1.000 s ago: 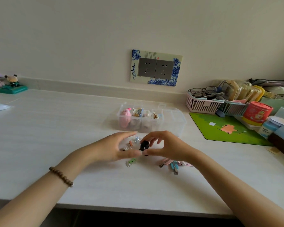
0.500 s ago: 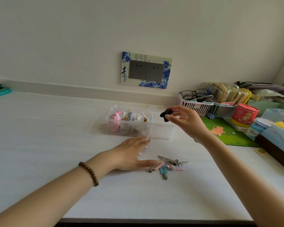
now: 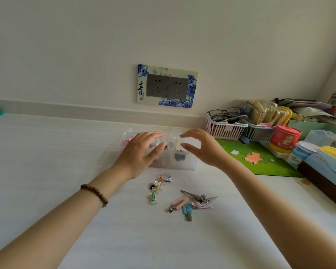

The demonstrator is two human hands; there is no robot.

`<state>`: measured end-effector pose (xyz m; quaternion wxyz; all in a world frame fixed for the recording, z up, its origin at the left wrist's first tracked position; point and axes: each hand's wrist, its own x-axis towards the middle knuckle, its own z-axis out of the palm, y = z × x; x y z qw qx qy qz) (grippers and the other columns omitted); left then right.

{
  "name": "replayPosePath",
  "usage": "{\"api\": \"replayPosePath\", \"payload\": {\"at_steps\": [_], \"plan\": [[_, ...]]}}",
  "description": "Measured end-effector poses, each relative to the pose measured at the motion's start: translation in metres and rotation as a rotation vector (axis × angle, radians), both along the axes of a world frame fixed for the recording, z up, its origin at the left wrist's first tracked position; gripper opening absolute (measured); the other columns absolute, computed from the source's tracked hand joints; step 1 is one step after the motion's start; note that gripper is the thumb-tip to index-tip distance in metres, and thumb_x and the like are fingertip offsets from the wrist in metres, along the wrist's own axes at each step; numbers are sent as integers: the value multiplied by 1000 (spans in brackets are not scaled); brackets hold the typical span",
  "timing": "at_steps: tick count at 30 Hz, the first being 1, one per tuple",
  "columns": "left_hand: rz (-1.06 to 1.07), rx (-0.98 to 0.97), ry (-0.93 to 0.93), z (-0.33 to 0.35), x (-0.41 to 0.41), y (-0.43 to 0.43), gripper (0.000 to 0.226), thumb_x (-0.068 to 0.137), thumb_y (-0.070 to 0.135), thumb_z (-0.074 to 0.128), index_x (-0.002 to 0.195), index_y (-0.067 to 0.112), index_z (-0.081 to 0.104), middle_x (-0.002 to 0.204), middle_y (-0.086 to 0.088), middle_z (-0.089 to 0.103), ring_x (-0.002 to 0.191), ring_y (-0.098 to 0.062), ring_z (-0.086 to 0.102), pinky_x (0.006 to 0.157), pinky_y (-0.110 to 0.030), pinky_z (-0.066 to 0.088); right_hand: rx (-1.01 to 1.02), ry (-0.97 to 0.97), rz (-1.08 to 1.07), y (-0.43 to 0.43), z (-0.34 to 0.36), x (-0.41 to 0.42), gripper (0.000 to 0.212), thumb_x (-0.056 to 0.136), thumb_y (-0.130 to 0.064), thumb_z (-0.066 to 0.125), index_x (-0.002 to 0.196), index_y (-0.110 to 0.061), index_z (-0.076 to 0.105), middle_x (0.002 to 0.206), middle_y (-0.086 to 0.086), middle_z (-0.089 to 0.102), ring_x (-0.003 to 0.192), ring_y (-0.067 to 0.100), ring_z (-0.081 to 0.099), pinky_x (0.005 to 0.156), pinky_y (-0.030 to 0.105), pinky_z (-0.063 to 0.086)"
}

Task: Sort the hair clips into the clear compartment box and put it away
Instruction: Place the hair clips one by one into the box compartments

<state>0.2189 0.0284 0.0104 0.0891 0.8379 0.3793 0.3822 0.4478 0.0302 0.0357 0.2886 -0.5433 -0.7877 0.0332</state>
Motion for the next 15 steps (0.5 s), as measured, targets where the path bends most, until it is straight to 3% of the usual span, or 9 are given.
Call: {"api": "replayPosePath", "payload": {"at_steps": [3,6,9,12,15], "plan": [[54,3,34,-17,-6,8,79,80,75,11,135,26,41,142,8,42,134,-7,28,113,-28,13,109,129,73,-23,-2,-10,18,85,-32,62,102,-25,66,103,-10,66,91,3,58,79,15,44],[86,33,160,-26,-12,11,80,80,75,5,138,29,36,146,10,36,138,-8,21,116,-33,6,-59,238,152,-41,-12,-20,15,85,-34,60,94,-24,68,88,-11,69,70,3,60,62,17,49],[98,44,212,-26,-13,10,76,82,71,7,138,30,35,146,11,35,138,-8,21,116,-37,5,-222,184,162,-40,-28,-21,24,84,-41,60,101,-26,69,98,-8,69,71,3,61,61,14,48],[105,48,195,-27,-12,11,76,81,71,7,136,29,40,144,10,40,136,-8,27,115,-32,7,-224,87,146,-36,-41,-21,31,84,-41,61,114,-31,63,110,-12,62,77,3,58,64,11,43],[110,61,175,-27,-11,10,78,81,72,6,133,29,45,140,10,45,131,-8,33,109,-24,8,-223,11,162,-35,-48,-26,38,81,-42,65,117,-27,62,111,-11,58,77,11,57,69,20,47]]}}
